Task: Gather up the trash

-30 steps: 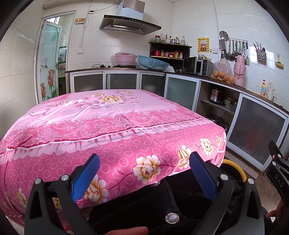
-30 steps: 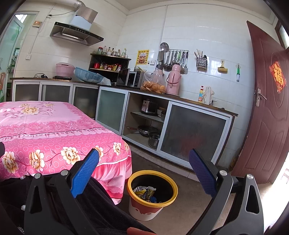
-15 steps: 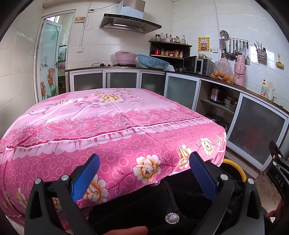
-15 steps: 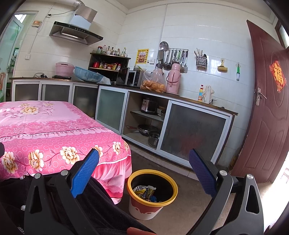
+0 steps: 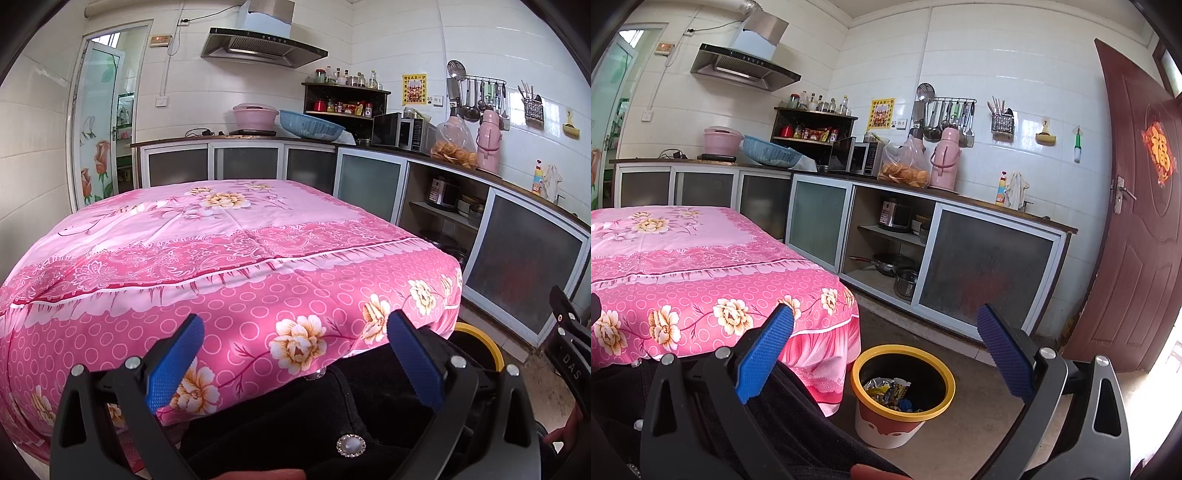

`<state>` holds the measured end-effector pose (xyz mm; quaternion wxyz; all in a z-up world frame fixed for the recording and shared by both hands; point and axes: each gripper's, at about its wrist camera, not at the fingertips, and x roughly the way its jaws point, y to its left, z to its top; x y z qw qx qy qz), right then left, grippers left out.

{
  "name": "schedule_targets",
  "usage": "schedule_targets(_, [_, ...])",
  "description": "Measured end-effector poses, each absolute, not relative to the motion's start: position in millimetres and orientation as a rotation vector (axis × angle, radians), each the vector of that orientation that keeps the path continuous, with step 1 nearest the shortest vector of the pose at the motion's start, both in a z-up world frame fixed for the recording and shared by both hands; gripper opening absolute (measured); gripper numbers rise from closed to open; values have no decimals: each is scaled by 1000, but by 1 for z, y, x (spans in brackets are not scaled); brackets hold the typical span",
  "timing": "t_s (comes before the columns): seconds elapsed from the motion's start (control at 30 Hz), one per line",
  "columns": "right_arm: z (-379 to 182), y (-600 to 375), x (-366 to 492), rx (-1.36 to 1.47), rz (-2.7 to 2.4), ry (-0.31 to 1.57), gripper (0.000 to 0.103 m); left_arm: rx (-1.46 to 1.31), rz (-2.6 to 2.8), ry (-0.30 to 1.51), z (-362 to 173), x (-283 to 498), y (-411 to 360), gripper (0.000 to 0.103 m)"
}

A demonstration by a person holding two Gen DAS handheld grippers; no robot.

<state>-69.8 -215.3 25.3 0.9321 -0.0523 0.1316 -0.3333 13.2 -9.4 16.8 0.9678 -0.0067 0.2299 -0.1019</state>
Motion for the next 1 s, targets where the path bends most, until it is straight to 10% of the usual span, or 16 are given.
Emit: schedule_targets(1.0, [21, -214, -68, -112, -681, 278, 95, -14, -214, 469, 16, 15, -11, 95])
